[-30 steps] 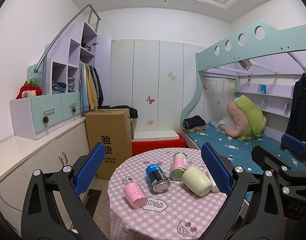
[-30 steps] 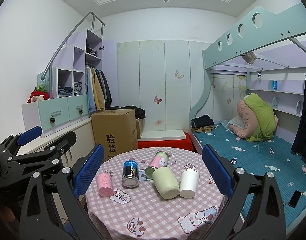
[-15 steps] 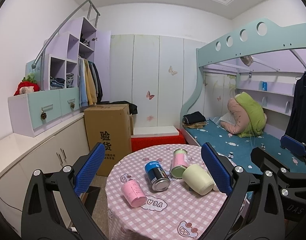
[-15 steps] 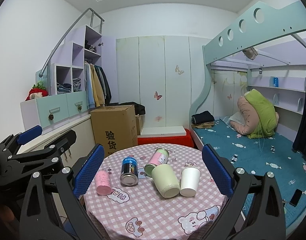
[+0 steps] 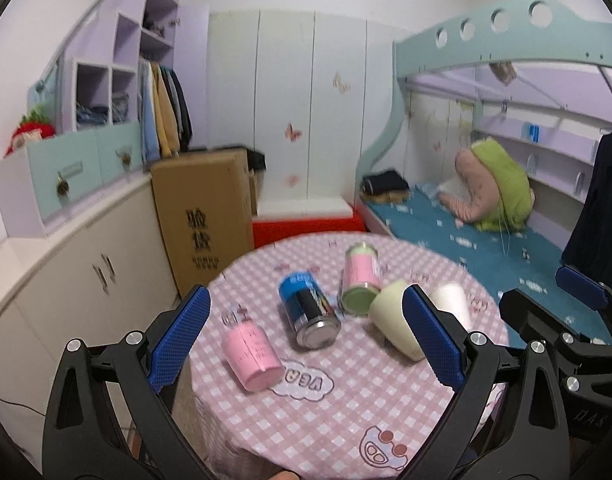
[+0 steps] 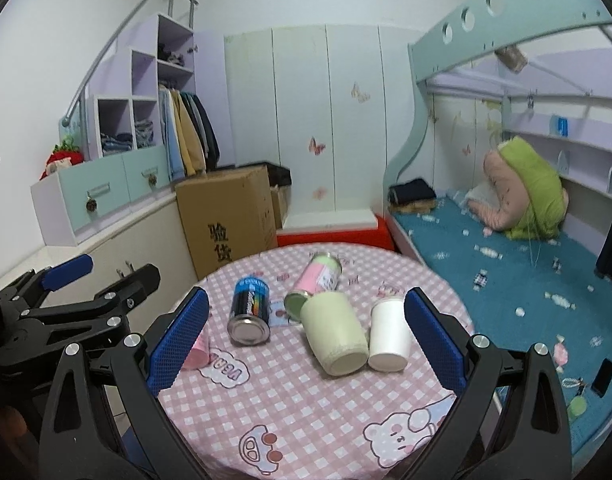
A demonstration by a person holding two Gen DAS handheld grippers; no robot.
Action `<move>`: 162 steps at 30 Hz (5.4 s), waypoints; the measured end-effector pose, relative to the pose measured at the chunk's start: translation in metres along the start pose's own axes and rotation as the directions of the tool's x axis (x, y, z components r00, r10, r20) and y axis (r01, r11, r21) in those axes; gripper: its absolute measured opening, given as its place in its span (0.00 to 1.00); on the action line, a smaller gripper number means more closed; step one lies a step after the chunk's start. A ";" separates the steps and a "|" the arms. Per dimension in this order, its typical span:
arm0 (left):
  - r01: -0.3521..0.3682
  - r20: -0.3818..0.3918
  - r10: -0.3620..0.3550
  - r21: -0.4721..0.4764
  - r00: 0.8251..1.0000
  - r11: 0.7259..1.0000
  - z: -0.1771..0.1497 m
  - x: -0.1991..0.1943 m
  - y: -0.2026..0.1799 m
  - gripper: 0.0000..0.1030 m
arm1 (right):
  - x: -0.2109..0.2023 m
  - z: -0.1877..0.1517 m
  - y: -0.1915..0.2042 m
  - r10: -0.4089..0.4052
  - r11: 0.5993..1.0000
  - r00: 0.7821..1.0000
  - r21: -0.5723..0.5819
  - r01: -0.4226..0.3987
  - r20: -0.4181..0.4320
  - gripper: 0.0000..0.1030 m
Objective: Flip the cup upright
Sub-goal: 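Reach the left gripper to the lying pink-and-green jar and grasp it, then lift the jar with the left gripper toward the right gripper, then grasp the jar with the right gripper while the left gripper releases it, then rotate the jar upright with the right gripper and lower it onto the table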
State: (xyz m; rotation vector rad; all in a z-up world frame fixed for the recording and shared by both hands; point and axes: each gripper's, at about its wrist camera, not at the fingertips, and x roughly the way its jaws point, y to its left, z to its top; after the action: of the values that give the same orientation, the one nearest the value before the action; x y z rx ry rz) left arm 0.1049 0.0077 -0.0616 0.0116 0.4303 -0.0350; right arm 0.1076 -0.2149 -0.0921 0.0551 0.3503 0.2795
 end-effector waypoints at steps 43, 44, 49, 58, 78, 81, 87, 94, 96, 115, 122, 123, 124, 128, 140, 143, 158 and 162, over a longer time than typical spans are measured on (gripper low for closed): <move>0.082 -0.643 -0.077 -0.022 0.762 0.996 0.007 0.353 -0.065 0.92 | 0.237 0.011 -0.143 -0.094 0.954 0.959 0.250 0.164 -0.267 0.92; 0.083 -0.639 -0.083 -0.029 0.764 0.996 0.008 0.354 -0.066 0.86 | 0.238 0.010 -0.144 -0.091 0.954 0.959 0.252 0.161 -0.270 0.92; 0.132 -0.630 -0.121 -0.030 0.767 0.991 0.010 0.352 -0.072 0.67 | 0.239 0.007 -0.144 -0.074 0.953 0.959 0.264 0.148 -0.272 0.92; 0.142 -0.506 -0.155 -0.064 0.849 0.988 0.053 0.308 -0.061 0.67 | 0.211 0.017 -0.133 -0.079 0.959 0.972 0.248 0.134 -0.220 0.92; 0.147 -0.501 -0.181 -0.107 0.847 0.983 -0.031 0.134 -0.035 0.68 | 0.081 -0.015 -0.057 -0.025 0.981 0.977 0.184 0.065 -0.210 0.92; 0.151 -0.519 -0.196 -0.128 0.832 0.980 -0.049 0.126 -0.034 0.68 | 0.075 -0.025 -0.054 -0.020 0.981 0.973 0.185 0.064 -0.230 0.92; 0.156 -0.551 -0.200 -0.126 0.810 0.980 -0.077 0.127 -0.038 0.68 | 0.071 -0.044 -0.041 -0.019 0.983 0.964 0.171 0.067 -0.265 0.92; 0.139 -0.557 -0.176 -0.108 0.812 0.984 -0.088 0.141 -0.037 0.69 | 0.077 -0.052 -0.036 -0.031 0.985 0.954 0.155 0.081 -0.298 0.92; 0.149 -0.554 -0.189 -0.117 0.811 0.982 -0.088 0.141 -0.034 0.71 | 0.078 -0.053 -0.036 -0.036 0.984 0.952 0.156 0.087 -0.304 0.92; 0.057 -0.402 -0.088 -0.090 0.912 0.994 -0.060 0.089 0.052 0.88 | 0.111 -0.046 0.010 0.076 0.979 0.921 0.204 0.004 -0.381 0.92; 0.006 -0.422 -0.049 -0.103 0.905 0.995 -0.069 0.101 0.086 0.89 | 0.147 -0.057 0.028 0.134 0.969 0.870 0.245 -0.016 -0.475 0.92; 0.012 -0.427 -0.057 -0.108 0.902 0.994 -0.071 0.104 0.089 0.89 | 0.150 -0.058 0.029 0.139 0.968 0.865 0.249 -0.017 -0.482 0.92; 0.015 -0.429 -0.062 -0.113 0.901 0.994 -0.072 0.105 0.092 0.89 | 0.154 -0.060 0.030 0.146 0.966 0.859 0.259 -0.016 -0.491 0.92; 0.028 -0.435 -0.075 -0.113 0.897 0.993 -0.076 0.109 0.095 0.89 | 0.166 -0.062 0.030 0.171 0.958 0.839 0.287 -0.018 -0.517 0.92; 0.020 -0.441 -0.082 -0.143 0.894 0.989 -0.073 0.120 0.100 0.89 | 0.177 -0.063 0.026 0.269 0.936 0.800 0.341 -0.086 -0.536 0.66; 0.025 -0.430 -0.094 -0.162 0.898 0.986 -0.068 0.118 0.101 0.89 | 0.159 -0.048 0.034 0.232 0.959 0.846 0.260 -0.115 -0.480 0.66; 0.045 -0.408 -0.117 -0.180 0.905 0.983 -0.061 0.106 0.083 0.89 | 0.120 -0.031 0.049 0.065 0.998 0.948 0.011 -0.064 -0.311 0.65; 0.040 -0.405 -0.111 -0.181 0.907 0.983 -0.061 0.102 0.083 0.89 | 0.111 -0.030 0.054 0.037 0.998 0.954 -0.032 -0.049 -0.297 0.65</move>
State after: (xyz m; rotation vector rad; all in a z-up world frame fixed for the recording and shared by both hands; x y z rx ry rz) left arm 0.1749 0.0887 -0.1597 -0.1691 0.8595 -0.0732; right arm 0.1837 -0.1319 -0.1512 -0.0183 0.6426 0.3389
